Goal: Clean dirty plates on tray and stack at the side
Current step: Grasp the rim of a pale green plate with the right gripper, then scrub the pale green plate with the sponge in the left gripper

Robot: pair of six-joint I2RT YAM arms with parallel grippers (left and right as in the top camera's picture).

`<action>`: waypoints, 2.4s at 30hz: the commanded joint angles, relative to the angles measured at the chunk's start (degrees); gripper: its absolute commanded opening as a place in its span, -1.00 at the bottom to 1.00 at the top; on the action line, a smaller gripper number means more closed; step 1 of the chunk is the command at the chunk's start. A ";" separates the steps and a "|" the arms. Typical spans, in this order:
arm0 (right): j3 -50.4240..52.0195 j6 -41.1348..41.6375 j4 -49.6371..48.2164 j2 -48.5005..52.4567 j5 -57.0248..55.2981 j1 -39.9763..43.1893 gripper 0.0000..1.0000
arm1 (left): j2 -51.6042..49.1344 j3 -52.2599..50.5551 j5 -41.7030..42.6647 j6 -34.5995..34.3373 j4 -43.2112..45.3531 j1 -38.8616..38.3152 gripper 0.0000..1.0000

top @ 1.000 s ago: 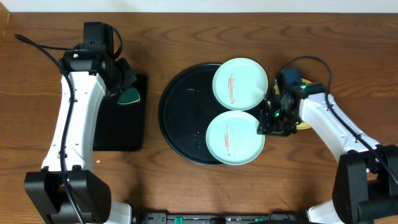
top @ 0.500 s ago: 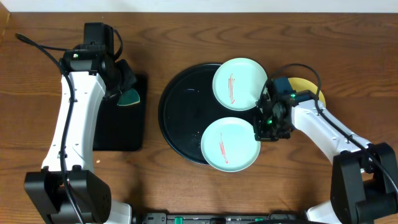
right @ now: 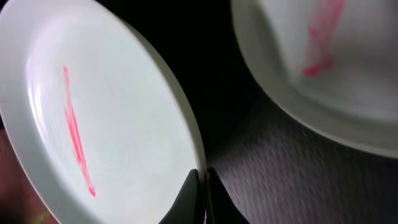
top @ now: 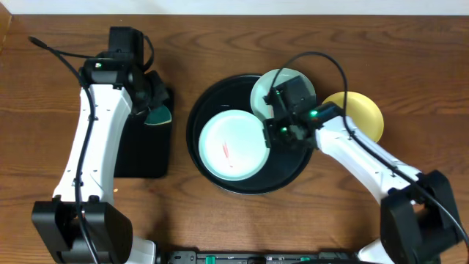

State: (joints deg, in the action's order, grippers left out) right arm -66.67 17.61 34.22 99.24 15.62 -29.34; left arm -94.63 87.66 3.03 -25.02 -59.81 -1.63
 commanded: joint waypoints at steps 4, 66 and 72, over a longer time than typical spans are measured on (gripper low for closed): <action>-4.48 3.19 -1.95 9.09 -1.66 -1.90 -0.97 | 0.11 -0.24 -0.52 1.03 -0.15 -1.42 -0.85; -8.55 12.52 -4.90 19.50 -1.88 -1.84 -0.97 | -23.02 -8.04 -6.23 -11.02 8.44 -19.96 -0.85; -8.55 12.52 -4.90 19.52 -1.88 -1.84 -0.98 | -23.02 -8.04 8.04 6.64 6.93 -19.93 -0.85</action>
State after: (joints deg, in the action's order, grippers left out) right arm -75.07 29.56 29.06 116.66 14.76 -31.09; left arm -115.94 80.88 2.46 -29.71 -51.20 -22.06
